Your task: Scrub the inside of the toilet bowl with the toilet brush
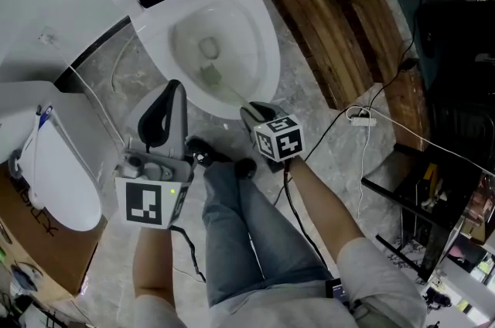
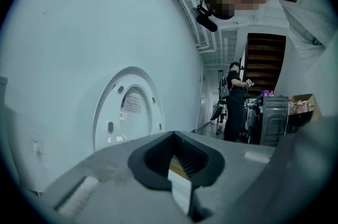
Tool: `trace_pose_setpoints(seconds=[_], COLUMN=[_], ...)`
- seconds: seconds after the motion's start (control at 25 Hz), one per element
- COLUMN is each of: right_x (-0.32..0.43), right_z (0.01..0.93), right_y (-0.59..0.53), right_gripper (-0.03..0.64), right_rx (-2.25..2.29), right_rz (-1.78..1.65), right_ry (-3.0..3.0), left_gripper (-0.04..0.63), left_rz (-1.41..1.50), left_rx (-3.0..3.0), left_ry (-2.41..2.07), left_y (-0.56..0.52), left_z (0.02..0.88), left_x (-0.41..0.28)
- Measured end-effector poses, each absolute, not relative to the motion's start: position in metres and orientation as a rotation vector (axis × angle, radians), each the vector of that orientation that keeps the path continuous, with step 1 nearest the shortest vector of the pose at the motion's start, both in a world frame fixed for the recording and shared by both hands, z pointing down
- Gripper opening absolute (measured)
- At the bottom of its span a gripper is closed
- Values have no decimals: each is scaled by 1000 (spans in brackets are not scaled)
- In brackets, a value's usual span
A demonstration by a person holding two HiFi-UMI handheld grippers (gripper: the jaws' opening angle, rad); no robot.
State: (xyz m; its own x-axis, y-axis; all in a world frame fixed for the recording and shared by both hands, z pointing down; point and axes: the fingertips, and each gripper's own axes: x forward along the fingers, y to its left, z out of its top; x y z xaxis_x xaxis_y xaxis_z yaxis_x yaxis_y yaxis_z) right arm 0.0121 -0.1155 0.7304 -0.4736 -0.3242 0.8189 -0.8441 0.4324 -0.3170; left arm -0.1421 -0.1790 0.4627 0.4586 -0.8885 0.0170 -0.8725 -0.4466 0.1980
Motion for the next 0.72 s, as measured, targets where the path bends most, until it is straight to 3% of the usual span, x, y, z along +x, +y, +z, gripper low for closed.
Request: trace_pose_setpoints(seconds=[0.72], right_x=[55], right_z=[713], right_y=[-99], right_gripper=[101], right_rx=[753], right_rz=[474], right_ry=[-1891], left_gripper=[3], left_rz=[-103], left_rx=[2550], left_ry=[-1543], left_y=[-182], left_z=[451], left_x=[-130])
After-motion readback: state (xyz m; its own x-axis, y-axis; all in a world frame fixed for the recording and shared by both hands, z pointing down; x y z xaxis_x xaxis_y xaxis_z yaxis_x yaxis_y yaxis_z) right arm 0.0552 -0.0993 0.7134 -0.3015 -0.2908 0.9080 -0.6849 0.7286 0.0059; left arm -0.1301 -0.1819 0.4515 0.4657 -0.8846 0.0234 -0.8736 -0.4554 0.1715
